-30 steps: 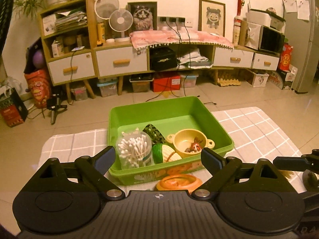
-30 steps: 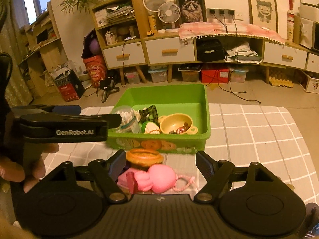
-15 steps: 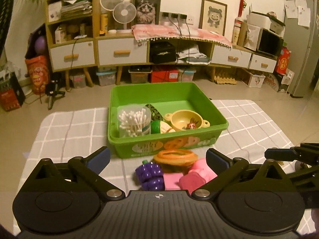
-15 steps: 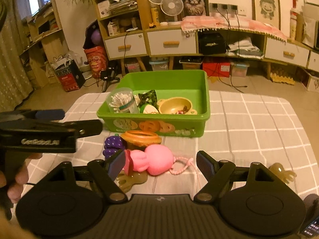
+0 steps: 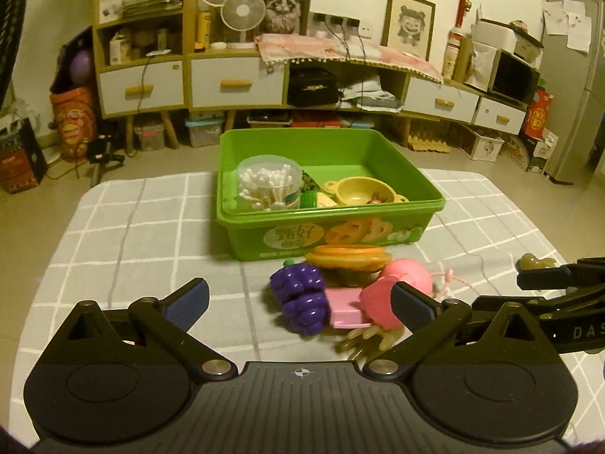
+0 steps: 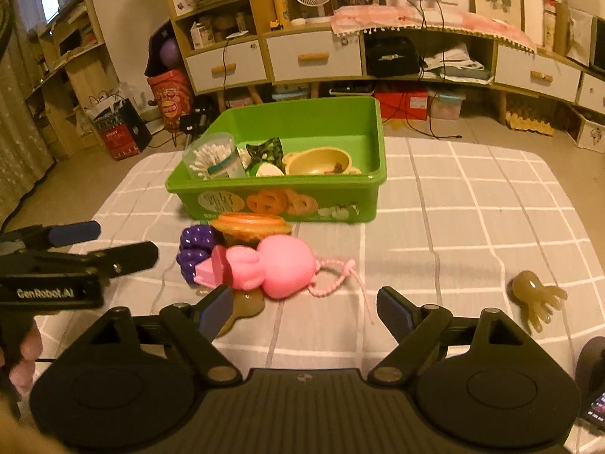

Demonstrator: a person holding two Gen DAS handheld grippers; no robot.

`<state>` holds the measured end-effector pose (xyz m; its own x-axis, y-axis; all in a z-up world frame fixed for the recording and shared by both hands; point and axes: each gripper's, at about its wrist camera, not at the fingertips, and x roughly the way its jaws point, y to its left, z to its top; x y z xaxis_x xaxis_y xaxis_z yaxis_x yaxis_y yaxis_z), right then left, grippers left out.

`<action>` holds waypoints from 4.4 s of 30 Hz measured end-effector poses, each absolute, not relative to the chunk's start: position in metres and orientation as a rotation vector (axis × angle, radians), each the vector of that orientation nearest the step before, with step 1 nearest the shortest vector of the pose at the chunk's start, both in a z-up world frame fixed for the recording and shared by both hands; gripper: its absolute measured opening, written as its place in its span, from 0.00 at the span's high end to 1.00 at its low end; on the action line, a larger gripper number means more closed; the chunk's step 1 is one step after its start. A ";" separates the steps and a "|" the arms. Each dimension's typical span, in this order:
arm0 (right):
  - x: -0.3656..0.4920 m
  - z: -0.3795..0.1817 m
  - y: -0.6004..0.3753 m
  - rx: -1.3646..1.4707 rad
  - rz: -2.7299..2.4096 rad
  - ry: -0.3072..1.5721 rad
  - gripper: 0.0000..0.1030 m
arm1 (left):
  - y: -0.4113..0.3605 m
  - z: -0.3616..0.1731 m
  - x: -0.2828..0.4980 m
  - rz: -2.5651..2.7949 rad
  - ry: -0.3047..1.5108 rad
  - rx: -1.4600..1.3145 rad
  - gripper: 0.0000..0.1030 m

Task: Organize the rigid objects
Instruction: 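Move both tools back from the bin to the toys on the table, then grasp the olive octopus toy with the right tool while the left tool grasps the olive hand toy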

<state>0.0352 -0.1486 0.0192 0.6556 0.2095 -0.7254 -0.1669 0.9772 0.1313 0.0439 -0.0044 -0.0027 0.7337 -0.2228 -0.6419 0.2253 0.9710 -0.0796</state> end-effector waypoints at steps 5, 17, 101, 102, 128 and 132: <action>0.031 0.011 -0.153 0.042 0.202 0.837 0.41 | -0.004 -0.009 0.040 -0.259 0.714 -0.009 0.02; 0.029 -0.005 -0.163 0.020 0.166 0.872 0.39 | -0.021 -0.032 0.023 -0.309 0.722 0.047 0.02; 0.055 -0.061 -0.212 -0.021 0.041 0.686 0.71 | -0.052 -0.077 0.013 -0.492 0.689 0.043 0.52; 0.052 -0.061 -0.210 -0.024 0.050 0.687 0.70 | -0.052 -0.077 0.012 -0.494 0.687 0.049 0.52; 0.023 -0.048 -0.175 -0.042 0.151 0.810 0.71 | -0.069 -0.074 0.014 -0.481 0.713 0.111 0.53; 0.028 -0.040 -0.177 0.007 0.134 0.870 0.92 | -0.069 -0.069 0.015 -0.463 0.751 0.102 0.53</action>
<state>0.0283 -0.1775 -0.0396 0.6372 0.1207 -0.7612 -0.1149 0.9915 0.0610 0.0152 -0.0691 -0.0685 0.6357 -0.3682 -0.6785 0.4402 0.8949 -0.0733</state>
